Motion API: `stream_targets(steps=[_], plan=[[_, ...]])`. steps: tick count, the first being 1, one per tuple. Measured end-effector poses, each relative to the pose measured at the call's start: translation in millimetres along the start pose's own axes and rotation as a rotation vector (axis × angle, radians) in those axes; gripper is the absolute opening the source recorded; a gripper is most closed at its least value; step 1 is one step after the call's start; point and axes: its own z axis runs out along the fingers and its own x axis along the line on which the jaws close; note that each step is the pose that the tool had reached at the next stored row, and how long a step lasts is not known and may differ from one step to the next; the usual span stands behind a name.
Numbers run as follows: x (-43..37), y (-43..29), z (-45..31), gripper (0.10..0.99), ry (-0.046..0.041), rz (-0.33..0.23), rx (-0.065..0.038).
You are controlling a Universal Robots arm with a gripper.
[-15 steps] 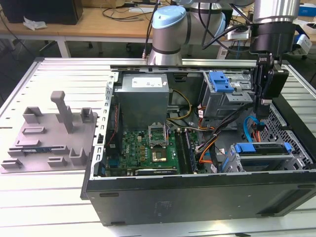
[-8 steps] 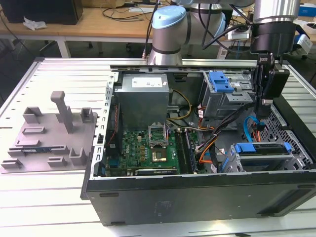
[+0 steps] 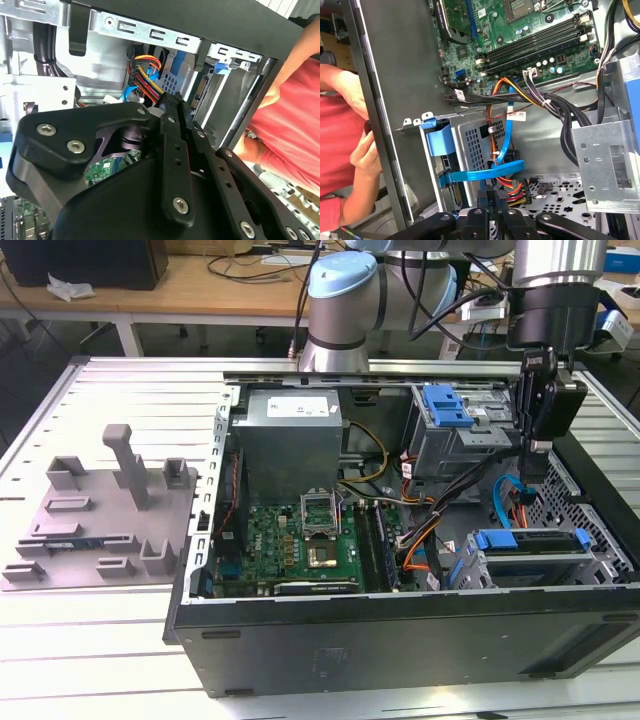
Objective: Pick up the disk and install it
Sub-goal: 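Insert the first disk wire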
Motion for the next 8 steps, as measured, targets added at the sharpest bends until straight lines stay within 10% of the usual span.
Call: stream_targets(steps=[8], plan=[[12.3, -2.8, 3.3, 0.169, -0.0051, 0.000, -0.001]])
